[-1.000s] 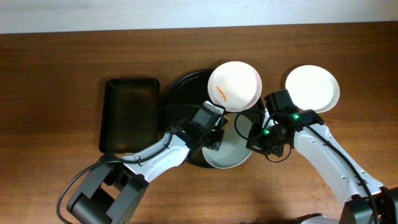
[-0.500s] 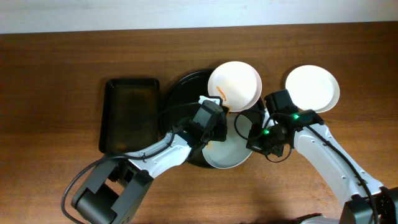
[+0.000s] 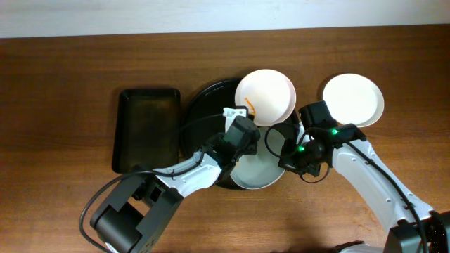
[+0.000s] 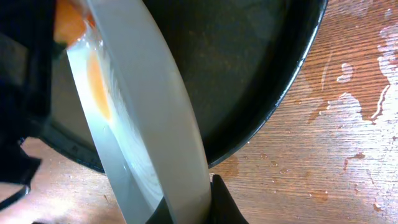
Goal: Clean dirty plates on tray and stack at the side
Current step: 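Scrub the pale blue plate's sauce with the sponge in the left gripper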
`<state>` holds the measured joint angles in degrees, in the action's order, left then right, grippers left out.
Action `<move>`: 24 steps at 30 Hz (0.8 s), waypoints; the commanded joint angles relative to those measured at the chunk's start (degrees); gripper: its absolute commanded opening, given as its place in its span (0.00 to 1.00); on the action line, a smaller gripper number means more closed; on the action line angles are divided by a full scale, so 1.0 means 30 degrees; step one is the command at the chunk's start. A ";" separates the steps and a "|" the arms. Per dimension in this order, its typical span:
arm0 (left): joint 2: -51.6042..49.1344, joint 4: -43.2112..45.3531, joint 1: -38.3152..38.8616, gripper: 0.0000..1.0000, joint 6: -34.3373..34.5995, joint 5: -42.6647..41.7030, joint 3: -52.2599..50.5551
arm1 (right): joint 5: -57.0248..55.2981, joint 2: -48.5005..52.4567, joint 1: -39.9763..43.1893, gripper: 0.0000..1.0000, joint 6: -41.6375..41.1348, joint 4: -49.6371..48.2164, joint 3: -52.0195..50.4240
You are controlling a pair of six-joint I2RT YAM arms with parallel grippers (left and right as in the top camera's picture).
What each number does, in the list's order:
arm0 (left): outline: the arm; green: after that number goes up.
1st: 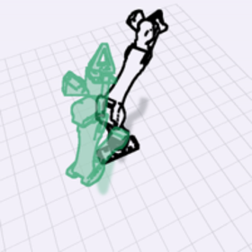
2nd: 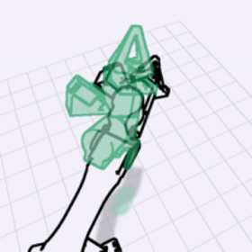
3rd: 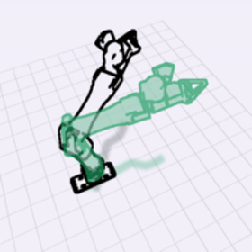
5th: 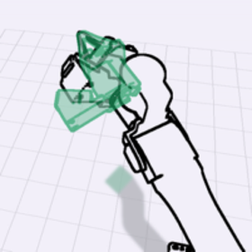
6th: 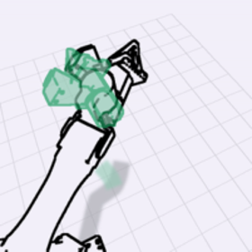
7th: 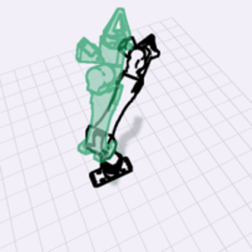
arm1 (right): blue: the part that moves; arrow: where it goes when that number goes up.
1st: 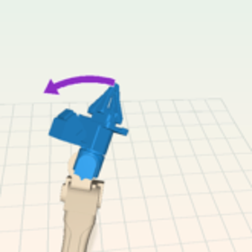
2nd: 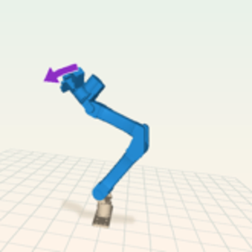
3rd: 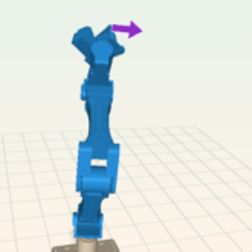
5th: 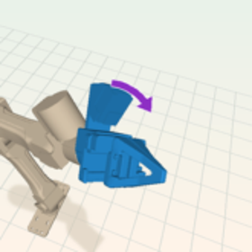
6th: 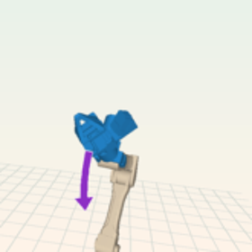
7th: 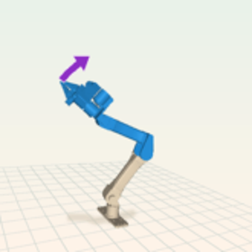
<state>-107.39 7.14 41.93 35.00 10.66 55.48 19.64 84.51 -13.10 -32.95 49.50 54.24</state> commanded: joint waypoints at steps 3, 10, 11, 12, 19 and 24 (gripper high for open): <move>-0.0342 0.1712 -0.0117 0.00 0.0117 0.3912 -0.0087 | -0.0248 0.0131 -0.0124 0.04 0.0401 0.0226 0.0102; -0.0153 0.2113 -0.0612 0.00 0.0131 -0.5377 -0.0087 | -0.0255 0.0138 -0.0124 0.04 0.0401 0.0219 0.0102; -0.0153 0.2106 -0.0612 0.00 0.0131 -0.5639 -0.0087 | -0.0255 0.0131 -0.0124 0.04 0.0401 0.0219 0.0102; -0.0160 0.2098 -0.0605 0.00 0.0131 -0.5610 -0.0087 | -0.0255 0.0138 -0.0124 0.04 0.0401 0.0211 0.0102; -0.1137 0.2025 -0.0117 0.00 0.0131 -0.2827 -0.0087 | -0.0255 0.0131 -0.0124 0.04 0.0393 0.0204 0.0102; -0.1741 0.1603 -0.0117 0.00 0.0131 -0.1523 -0.0087 | -0.0248 0.0131 -0.0124 0.04 0.0401 0.0211 0.0102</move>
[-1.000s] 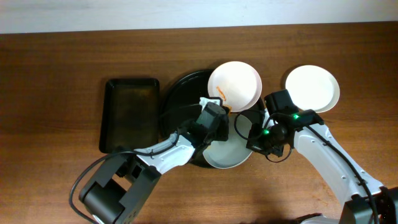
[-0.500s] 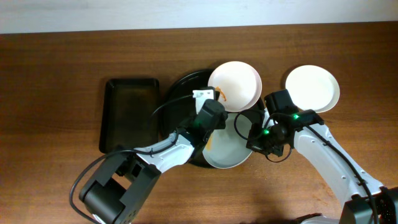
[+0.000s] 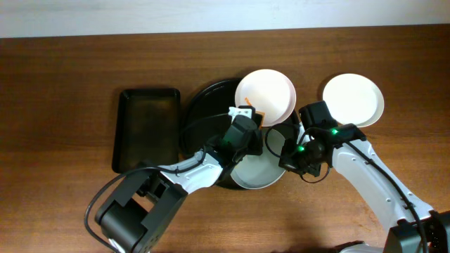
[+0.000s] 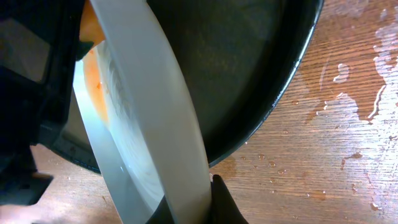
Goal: Clean dirty plates on tray and stack at the side
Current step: 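Scrub the pale blue plate's sauce with the sponge in the left gripper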
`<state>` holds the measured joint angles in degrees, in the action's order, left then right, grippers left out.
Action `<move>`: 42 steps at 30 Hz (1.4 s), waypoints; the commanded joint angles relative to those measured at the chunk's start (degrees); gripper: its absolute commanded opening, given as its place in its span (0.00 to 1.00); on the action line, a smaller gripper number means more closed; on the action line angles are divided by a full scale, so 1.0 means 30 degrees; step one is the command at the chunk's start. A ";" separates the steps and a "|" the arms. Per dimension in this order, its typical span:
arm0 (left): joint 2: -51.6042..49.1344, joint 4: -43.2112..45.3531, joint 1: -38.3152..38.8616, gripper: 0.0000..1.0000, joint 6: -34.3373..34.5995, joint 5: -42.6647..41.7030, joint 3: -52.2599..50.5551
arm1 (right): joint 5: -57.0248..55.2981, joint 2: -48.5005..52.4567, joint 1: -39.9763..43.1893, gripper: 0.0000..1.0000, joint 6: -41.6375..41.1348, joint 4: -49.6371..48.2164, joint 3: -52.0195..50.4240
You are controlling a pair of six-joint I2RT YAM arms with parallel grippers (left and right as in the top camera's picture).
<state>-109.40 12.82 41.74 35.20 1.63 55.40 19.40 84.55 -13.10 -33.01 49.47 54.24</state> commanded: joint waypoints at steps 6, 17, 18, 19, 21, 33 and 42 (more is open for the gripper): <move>-0.1151 -0.0962 -0.0087 0.00 0.0058 0.2922 -0.0058 | -0.0168 0.0117 -0.0124 0.04 0.0510 0.0226 0.0102; 0.1559 -0.4648 -0.0087 0.00 0.0058 0.6069 -0.0058 | -0.0175 0.0117 -0.0124 0.04 0.0568 0.0226 0.0102; 0.1858 -0.5093 -0.0087 0.00 0.0051 0.6076 -0.0058 | -0.0175 0.0117 -0.0124 0.04 0.0568 0.0219 0.0102; 0.2455 -0.5785 -0.0087 0.00 0.0058 0.6200 -0.0058 | -0.0175 0.0117 -0.0124 0.04 0.0568 0.0219 0.0102; 0.3453 -0.6237 -0.0087 0.00 0.0051 0.6462 -0.0058 | -0.0175 0.0117 -0.0124 0.04 0.0576 0.0219 0.0102; 0.1341 -0.1479 -0.0036 0.00 0.1851 0.1581 -0.0058 | -0.0175 0.0117 -0.0124 0.04 0.0568 0.0131 0.0102; -0.1290 0.0073 0.0044 0.00 0.1916 0.1370 -0.0058 | -0.0168 0.0124 -0.0124 0.04 0.0568 0.0080 0.0102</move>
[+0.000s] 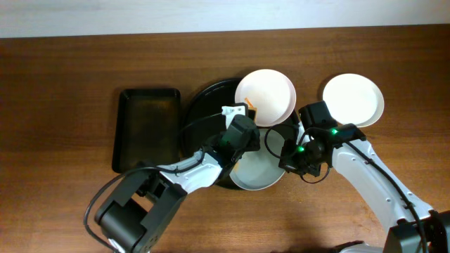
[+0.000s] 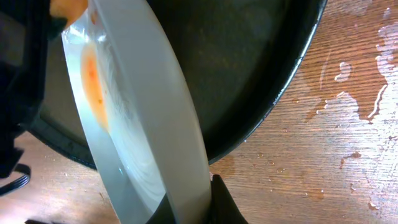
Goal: Clean dirty plates on tray and stack at the side
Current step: 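Scrub the pale blue plate's sauce with the sponge in the left gripper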
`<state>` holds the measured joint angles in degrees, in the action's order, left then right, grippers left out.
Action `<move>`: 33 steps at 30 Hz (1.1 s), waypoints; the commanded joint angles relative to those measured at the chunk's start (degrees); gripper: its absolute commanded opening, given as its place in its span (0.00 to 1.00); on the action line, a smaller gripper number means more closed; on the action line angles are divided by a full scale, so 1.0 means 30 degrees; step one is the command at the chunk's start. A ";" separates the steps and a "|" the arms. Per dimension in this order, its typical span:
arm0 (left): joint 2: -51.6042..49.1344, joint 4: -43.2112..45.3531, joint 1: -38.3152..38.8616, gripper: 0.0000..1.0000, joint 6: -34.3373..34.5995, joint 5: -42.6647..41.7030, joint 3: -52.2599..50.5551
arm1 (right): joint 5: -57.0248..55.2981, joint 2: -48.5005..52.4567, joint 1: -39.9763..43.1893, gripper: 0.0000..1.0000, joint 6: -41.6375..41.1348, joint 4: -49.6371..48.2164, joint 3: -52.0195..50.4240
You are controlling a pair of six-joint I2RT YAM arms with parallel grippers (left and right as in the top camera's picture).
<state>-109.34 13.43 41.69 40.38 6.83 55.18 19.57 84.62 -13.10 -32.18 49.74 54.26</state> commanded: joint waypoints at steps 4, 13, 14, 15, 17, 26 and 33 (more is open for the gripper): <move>-0.1370 -0.0488 0.0058 0.00 0.0175 -0.0452 0.0015 | -0.0233 0.0095 -0.0124 0.04 0.0291 -0.0022 0.0095; -0.1093 -0.3082 0.0051 0.00 0.0095 -0.1151 0.0015 | -0.0226 0.0095 -0.0124 0.04 0.0291 -0.0146 0.0095; -0.0940 -0.3300 0.0051 0.00 0.0029 -0.1151 0.0015 | -0.0233 0.0095 -0.0124 0.04 0.0291 -0.0153 0.0095; -0.0743 -0.3541 0.0051 0.00 -0.0051 -0.1144 0.0015 | -0.0233 0.0102 -0.0124 0.04 0.0291 -0.0160 0.0095; -0.0117 -0.4073 0.0051 0.00 -0.0605 -0.1129 0.0015 | -0.0233 0.0102 -0.0124 0.04 0.0284 -0.0168 0.0095; 0.4393 -0.6025 0.0058 0.00 -0.2273 0.1661 0.0015 | -0.0240 0.0095 -0.0124 0.04 0.0291 -0.0299 0.0095; 0.5814 -0.6171 0.0051 0.00 -0.2273 0.1100 0.0015 | -0.0831 0.0102 -0.0124 0.04 0.0459 -0.0605 0.0095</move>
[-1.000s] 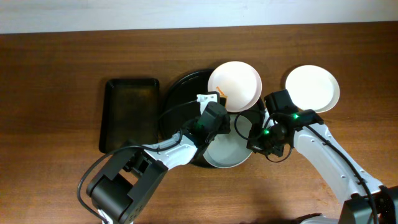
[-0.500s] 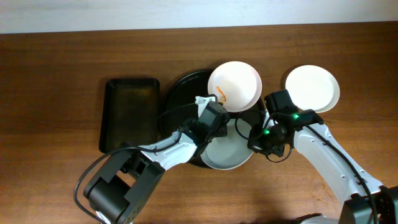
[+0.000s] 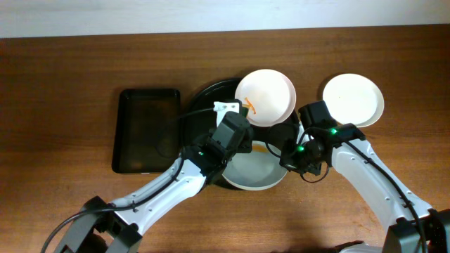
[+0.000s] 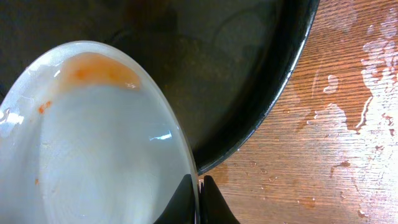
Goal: Clean dirty plates on tray and stack at the side
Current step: 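Scrub the pale blue plate's sauce with the sponge in the left gripper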
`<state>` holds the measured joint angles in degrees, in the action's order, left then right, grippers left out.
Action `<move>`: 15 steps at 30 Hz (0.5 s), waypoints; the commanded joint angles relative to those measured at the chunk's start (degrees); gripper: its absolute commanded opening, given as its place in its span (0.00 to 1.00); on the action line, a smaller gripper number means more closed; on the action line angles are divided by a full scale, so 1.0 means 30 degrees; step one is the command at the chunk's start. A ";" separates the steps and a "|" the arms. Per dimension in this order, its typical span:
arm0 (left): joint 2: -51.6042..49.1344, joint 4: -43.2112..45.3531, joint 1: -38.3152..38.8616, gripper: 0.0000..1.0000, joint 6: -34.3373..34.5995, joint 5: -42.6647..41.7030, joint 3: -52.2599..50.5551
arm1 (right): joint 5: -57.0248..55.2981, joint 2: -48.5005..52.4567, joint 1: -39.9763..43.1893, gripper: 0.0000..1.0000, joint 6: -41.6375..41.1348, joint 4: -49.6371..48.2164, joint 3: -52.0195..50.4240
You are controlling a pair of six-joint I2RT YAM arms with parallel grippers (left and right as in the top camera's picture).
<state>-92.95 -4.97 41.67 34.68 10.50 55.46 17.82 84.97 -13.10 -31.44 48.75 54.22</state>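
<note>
My right gripper [image 4: 198,186] is shut on the rim of a white plate [image 4: 93,137], holding it over the round black tray [image 4: 249,74]. An orange smear [image 4: 99,68] marks the plate's far edge. From overhead, the right gripper [image 3: 292,156] grips that plate [image 3: 256,172] at its right side. The left gripper [image 3: 226,112] hangs over the tray's [image 3: 200,105] back left, off the held plate; its jaws are hidden from above. A second white plate [image 3: 271,88] with orange streaks leans on the tray's back right. A clean white plate [image 3: 353,100] lies on the table at the right.
A rectangular black tray [image 3: 146,130] sits left of the round one. Water drops [image 4: 373,62] wet the wooden table beside the round tray's rim. The left arm [image 3: 169,186] stretches from the front left across the table.
The left gripper has gone from the held plate's face to the tray's back left. The orange piece has left the right wrist view. The held plate now lies flatter, its face towards the wrist camera.
The right gripper held the plate steeply tilted over the tray at every moment. The left gripper pressed an orange piece on its smeared face, at slightly different spots each time. Now the left gripper is clear, and an orange smear remains along the plate's far edge.
</note>
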 commanded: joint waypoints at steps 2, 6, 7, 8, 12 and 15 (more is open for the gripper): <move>0.0350 0.0364 -0.0117 0.00 -0.0372 0.0007 -0.0080 | -0.1676 -0.0015 -0.0124 0.04 0.0401 -0.1064 0.0109; 0.1341 0.0408 -0.1020 0.00 -0.0423 -0.0080 -0.0080 | -0.4597 -0.0015 -0.0124 0.04 0.2965 -0.3126 0.0109; 0.1807 0.0393 -0.1246 0.00 -0.0539 -0.0313 -0.0080 | -0.6003 -0.0022 -0.0124 0.04 0.3206 -0.3351 0.0109; 0.2113 0.0357 -0.1333 0.00 -0.0903 -0.1137 -0.0080 | -0.7315 -0.0015 -0.0124 0.04 0.4087 -0.3534 0.0109; 0.2200 -0.1639 -0.1341 0.00 -0.1173 -0.3745 -0.0080 | -0.8896 -0.0022 -0.0313 0.04 0.6594 -0.4211 0.0109; 0.2084 -0.2659 -0.1311 0.00 -0.1180 -0.3905 -0.0080 | -0.9049 -0.0022 -0.1639 0.04 0.8400 -0.4095 0.0109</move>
<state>-86.80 -12.14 37.74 32.32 1.41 55.33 -6.79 84.97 -14.76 -11.90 36.05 54.22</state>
